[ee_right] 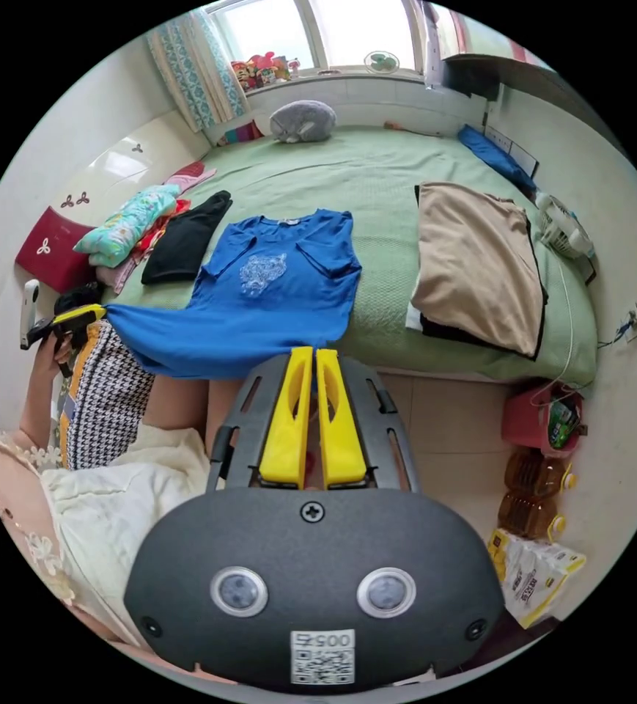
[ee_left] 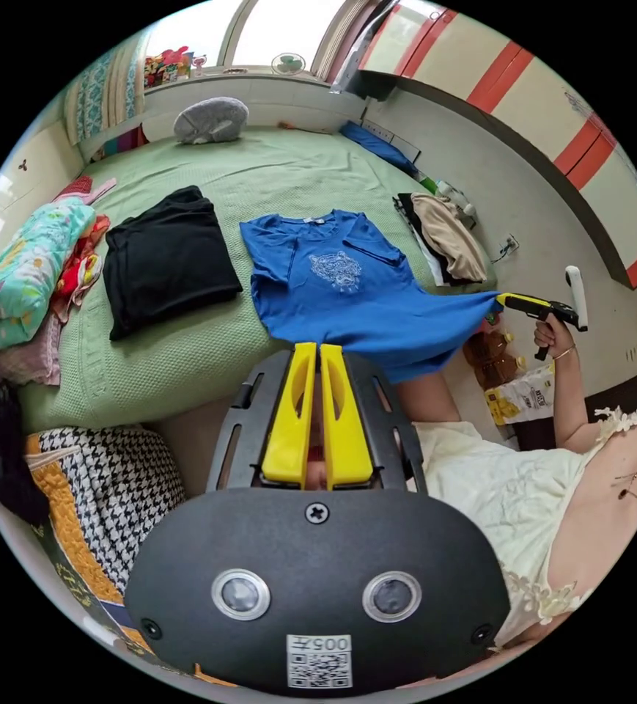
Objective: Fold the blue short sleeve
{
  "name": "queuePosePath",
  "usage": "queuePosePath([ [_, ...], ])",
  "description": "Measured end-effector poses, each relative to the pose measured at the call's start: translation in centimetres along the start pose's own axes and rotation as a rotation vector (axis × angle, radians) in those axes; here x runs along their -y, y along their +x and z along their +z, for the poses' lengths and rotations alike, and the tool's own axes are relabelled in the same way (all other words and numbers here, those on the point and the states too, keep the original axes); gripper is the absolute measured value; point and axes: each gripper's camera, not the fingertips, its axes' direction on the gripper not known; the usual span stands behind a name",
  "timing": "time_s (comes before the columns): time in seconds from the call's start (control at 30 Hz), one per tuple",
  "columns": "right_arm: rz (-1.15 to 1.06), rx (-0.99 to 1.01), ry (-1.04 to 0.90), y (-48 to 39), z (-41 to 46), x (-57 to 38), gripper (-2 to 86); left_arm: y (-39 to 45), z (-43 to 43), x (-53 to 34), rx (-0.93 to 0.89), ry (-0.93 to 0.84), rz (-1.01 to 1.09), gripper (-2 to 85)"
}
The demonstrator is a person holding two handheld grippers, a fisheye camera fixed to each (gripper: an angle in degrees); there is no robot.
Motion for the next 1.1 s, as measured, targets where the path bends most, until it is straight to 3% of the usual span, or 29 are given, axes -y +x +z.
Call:
queuePosePath([
  [0.2,-0.028,-0.088,0.025,0.4,3.6,13.0,-1.4,-4.4,2.5,10.5,0.077,0.022,0.014,1.6],
  [0.3,0.045,-0.127,0.022,1.7,7.1,21.1,-0.4,-7.2,4.3,16.6,0.139,0.133,-0.024,4.3],
  [0.37,0.117,-0.116,-0.024,2.9,9.8,25.2,2.2,-8.6,5.8,19.5,0.224,0.177,-0.059,6.4],
  [0.43,0.157,-0.176,-0.096,3.4,12.8,27.8,4.3,-10.8,8.4,21.8,0.199,0.154,-0.141,8.2],
  [0.7,-0.095,-0.146,-0.089,1.5,15.6,20.9,9.2,-12.0,14.7,17.8,-0.053,0.036,-0.099,13.8],
  [0.9,-0.031,0.047,-0.101,4.0,17.5,16.4,8.8,-11.8,19.4,14.2,-0.044,-0.057,-0.094,15.6],
  [1.0,-0.01,0.06,-0.093,4.2,18.6,16.3,5.3,-11.8,21.6,14.2,-0.048,-0.072,-0.113,13.1],
  [1.1,0.008,0.021,-0.095,3.9,19.4,16.9,0.6,-11.6,23.2,14.9,0.034,-0.063,-0.128,4.7],
])
